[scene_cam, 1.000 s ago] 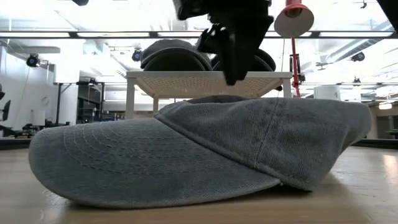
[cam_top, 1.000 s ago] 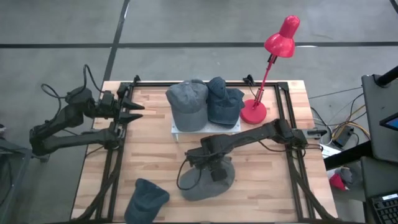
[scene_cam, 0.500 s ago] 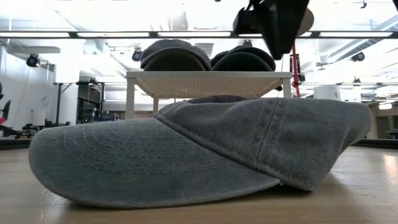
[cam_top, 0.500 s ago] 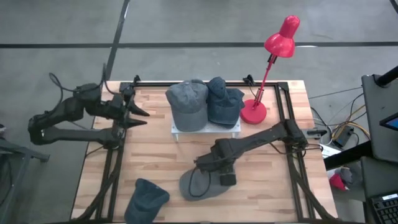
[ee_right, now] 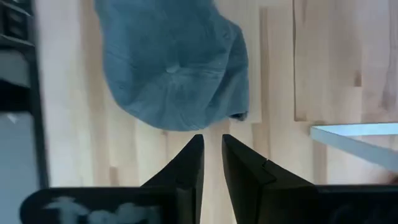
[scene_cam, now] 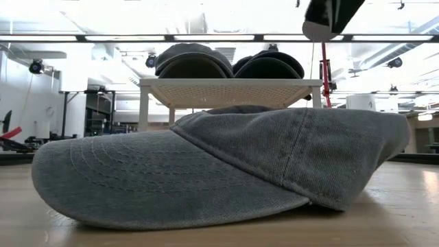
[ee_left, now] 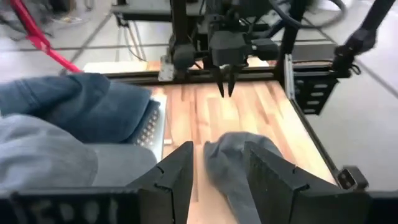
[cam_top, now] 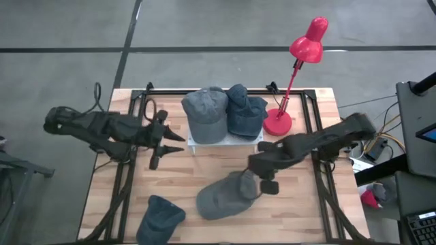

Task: Pick & Place hat
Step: Stack the gray cap on the gray caps on the shelf

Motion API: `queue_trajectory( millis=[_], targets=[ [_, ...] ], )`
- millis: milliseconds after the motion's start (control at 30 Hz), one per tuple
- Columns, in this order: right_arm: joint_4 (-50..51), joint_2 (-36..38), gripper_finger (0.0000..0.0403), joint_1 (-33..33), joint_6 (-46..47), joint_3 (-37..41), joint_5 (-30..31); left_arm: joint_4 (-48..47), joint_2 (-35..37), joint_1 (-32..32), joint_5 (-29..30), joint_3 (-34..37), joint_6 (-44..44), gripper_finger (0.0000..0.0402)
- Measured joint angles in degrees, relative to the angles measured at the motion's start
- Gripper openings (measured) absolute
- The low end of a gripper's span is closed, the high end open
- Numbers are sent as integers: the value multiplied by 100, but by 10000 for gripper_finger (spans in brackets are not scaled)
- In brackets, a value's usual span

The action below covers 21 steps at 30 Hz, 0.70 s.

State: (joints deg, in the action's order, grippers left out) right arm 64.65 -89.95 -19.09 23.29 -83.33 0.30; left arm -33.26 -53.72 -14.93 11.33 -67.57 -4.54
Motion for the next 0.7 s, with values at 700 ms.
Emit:
queue_trajectory(
  millis=[700],
  targets=[
    [-3388,3697,48,-2,378,3484,-9,-1723,-3039,-1413,1241,-2551,-1722,145]
  ],
)
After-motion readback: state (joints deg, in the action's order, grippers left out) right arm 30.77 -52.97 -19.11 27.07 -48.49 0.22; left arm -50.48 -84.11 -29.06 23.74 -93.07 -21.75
